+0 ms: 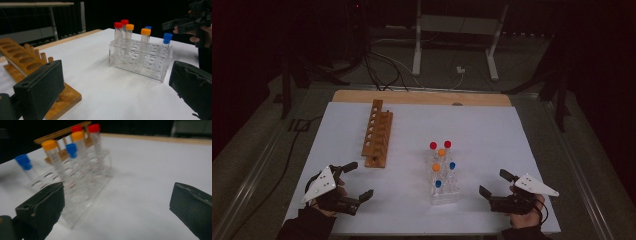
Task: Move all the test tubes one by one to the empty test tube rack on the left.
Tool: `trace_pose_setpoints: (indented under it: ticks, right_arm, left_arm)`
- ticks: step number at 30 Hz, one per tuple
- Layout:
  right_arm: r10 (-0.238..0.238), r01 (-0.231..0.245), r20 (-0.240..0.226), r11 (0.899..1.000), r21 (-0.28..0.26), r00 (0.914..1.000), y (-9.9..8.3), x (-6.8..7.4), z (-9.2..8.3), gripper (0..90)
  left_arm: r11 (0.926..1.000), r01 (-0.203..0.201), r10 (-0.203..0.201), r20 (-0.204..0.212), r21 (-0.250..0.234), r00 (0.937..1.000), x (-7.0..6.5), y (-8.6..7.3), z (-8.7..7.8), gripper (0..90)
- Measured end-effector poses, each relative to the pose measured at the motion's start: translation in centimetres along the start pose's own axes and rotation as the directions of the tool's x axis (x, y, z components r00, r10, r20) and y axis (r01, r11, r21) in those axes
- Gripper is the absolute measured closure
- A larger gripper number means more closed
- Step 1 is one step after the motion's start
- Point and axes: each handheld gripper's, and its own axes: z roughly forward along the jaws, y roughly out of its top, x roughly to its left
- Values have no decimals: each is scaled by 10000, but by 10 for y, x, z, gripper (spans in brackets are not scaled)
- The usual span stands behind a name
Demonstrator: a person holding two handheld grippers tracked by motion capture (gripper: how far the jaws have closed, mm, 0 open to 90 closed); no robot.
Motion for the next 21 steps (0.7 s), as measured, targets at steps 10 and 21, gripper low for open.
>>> trace_pose_setpoints:
  ticks: [10, 21]
  right_arm:
    - [-15, 31, -165, 9955, 952, 9999, -1, -3, 9, 0]
    - [79, -97, 322, 9984, 556, 9995, 25, -9, -2, 0]
  left_arm:
    - [9999, 130, -130, 212, 5, 9997, 1, 0, 0, 5]
    - [9997, 215, -212, 235, -97, 9995, 1, 1, -2, 5]
